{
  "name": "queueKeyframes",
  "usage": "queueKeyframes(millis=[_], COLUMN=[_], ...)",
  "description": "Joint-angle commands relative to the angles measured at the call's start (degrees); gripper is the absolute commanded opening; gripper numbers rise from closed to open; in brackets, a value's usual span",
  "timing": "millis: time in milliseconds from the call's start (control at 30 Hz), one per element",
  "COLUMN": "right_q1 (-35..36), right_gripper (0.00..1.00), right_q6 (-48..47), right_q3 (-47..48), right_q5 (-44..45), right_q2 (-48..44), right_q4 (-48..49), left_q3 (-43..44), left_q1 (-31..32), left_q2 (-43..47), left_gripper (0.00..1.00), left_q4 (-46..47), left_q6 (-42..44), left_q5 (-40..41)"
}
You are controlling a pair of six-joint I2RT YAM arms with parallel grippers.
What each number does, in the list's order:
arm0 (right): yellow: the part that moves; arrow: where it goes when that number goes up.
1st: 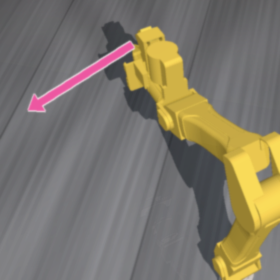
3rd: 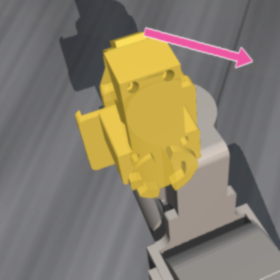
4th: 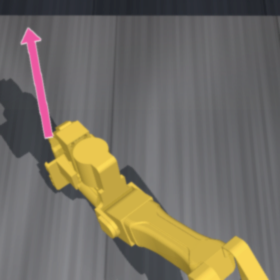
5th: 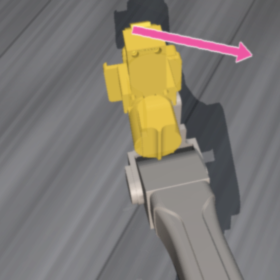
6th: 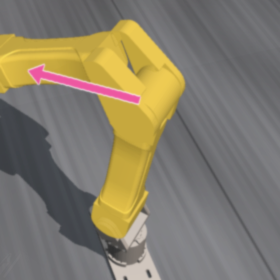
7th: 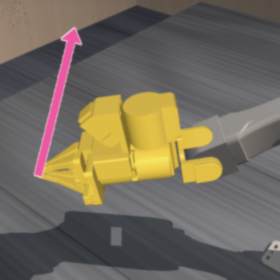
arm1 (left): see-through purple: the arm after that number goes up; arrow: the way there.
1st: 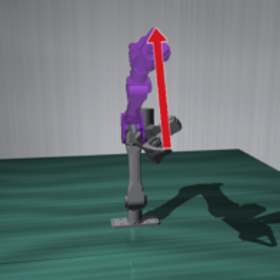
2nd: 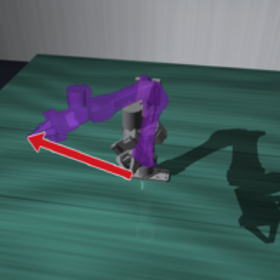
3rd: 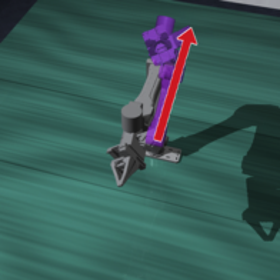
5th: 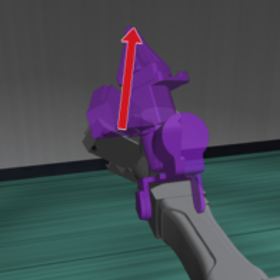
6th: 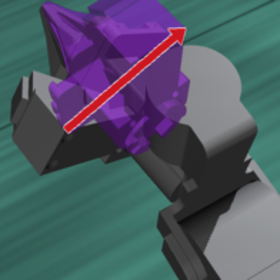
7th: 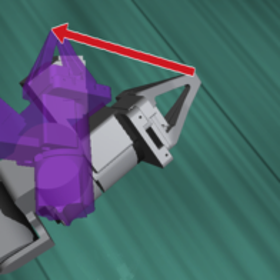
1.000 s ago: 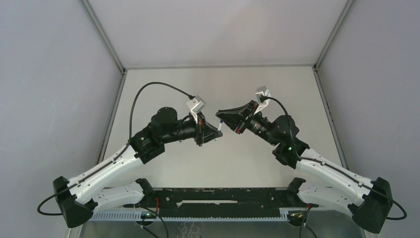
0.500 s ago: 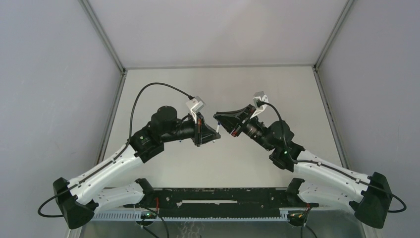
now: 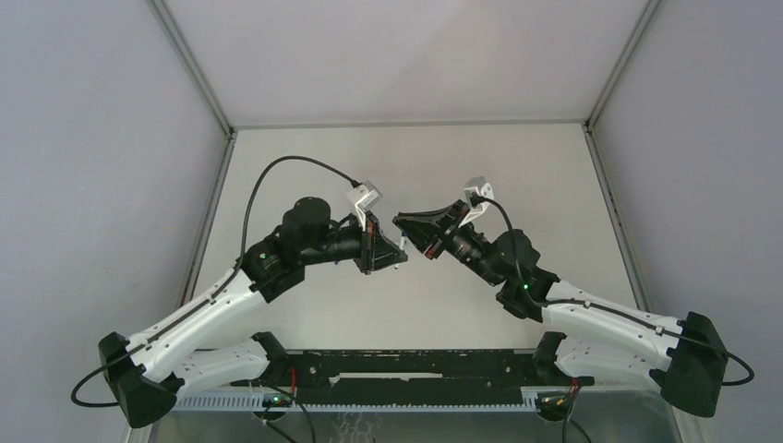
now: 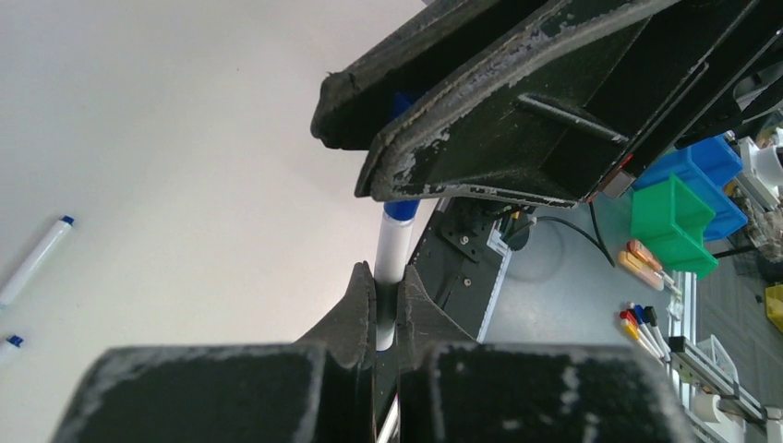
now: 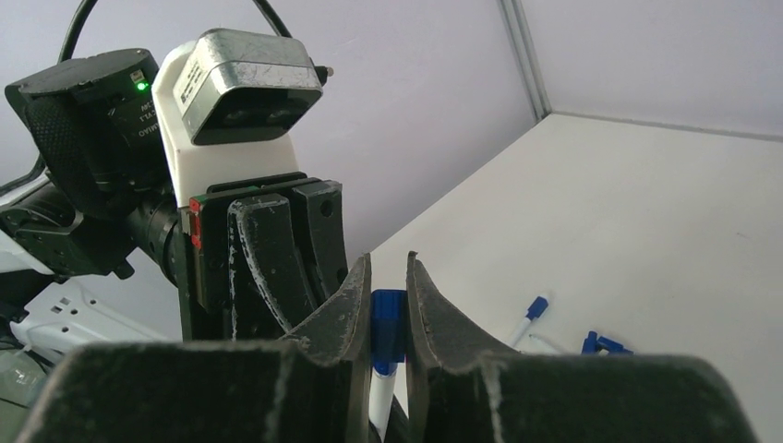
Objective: Insert the pens into the pen caps
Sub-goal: Press the pen cap onto the pen.
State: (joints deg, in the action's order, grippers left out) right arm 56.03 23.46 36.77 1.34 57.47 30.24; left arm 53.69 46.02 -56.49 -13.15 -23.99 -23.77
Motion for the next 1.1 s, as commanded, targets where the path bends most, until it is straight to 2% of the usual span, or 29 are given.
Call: queueKeyframes(millis=[0, 267, 533, 700, 867, 1067], right_q1=[7.53, 11.01, 18.75, 21.00, 19.48, 10.20], right_gripper=[0.00, 0.00, 0.00, 0.00, 0.00, 0.00], right_q6=[0.49, 2.37, 5.90, 8.19, 8.14, 6.68], right_q3=[-7.90, -11.82, -13.92, -14.31, -12.86, -6.28], right_q5=[-17.73, -14.88, -10.44, -9.10, -6.41, -7.23], right_q2=[3.44, 4.12, 9.32, 12.37, 8.62, 1.62], right_q4=[-24.65, -22.56, -17.81, -14.31, -16.76, -20.27], left_q3=[12.32, 12.02, 11.64, 10.90, 9.94, 7.85], left_q1=[-5.23, -6.71, -7.37, -7.72, -8.05, -7.97], left_q2=[4.53, 4.99, 4.70, 4.99, 5.86, 6.65], left_gripper=[0.00, 0.00, 0.00, 0.00, 0.00, 0.00], left_q4=[35.66, 36.85, 38.12, 38.64, 38.34, 37.73], left_q6=[-3.78, -4.95, -5.92, -6.44, -6.25, -5.61], left_q5=[11.30, 11.14, 10.94, 11.01, 10.54, 5.15])
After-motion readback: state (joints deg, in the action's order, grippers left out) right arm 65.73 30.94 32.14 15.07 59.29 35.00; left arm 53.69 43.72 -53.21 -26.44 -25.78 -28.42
